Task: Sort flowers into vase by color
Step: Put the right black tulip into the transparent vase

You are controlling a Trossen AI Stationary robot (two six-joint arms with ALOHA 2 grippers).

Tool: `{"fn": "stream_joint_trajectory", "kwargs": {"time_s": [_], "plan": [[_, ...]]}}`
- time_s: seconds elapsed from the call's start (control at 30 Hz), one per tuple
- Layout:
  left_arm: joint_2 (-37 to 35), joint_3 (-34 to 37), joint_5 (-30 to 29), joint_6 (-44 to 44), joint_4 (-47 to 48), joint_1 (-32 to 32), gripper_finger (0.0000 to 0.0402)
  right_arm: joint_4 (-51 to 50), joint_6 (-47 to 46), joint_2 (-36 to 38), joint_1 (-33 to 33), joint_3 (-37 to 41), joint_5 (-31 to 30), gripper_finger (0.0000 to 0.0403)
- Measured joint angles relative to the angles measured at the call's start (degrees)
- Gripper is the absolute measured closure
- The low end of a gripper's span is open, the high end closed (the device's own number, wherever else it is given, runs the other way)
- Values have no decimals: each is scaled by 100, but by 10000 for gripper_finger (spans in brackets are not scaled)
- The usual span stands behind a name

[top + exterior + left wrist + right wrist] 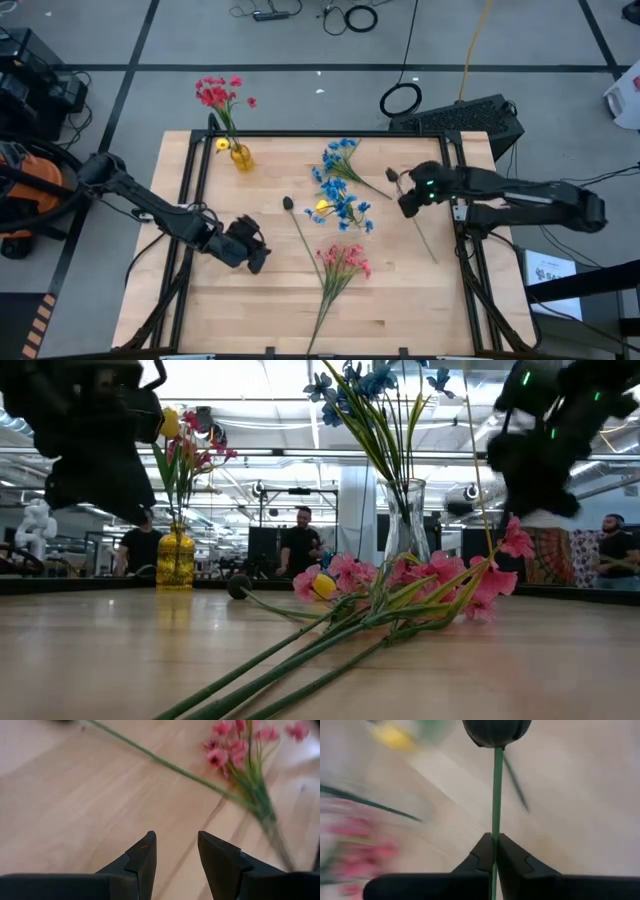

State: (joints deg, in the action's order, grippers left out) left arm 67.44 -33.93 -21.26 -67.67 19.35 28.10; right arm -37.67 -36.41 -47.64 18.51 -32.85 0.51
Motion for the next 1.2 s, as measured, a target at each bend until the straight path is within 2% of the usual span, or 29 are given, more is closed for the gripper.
{"fn": "stream_joint_trajectory", "kwargs": {"time_s": [0.17, 0.3, 0.43, 0.53, 0.83, 1.2], "plan": [[110, 0, 0, 1191, -10, -8, 252, 265, 1167, 932, -81, -379, -28, 401], [213, 2, -231, 1549, -199, -4, 252, 501, 1245, 1226, -79, -465, -37, 402], [258, 2, -567, 1671, -550, -5, 252, 1589, 1631, 1248, -99, -458, 649, 402], [258, 2, -713, 1900, -813, -4, 252, 2767, 1799, 1208, -101, -463, 1146, 402], [258, 2, -861, 2005, -863, -4, 252, 5287, 2212, 959, -101, -463, 1506, 403], [258, 2, -929, 2005, -880, -22, 252, 6472, 2229, -128, -103, -463, 2013, 403]]}}
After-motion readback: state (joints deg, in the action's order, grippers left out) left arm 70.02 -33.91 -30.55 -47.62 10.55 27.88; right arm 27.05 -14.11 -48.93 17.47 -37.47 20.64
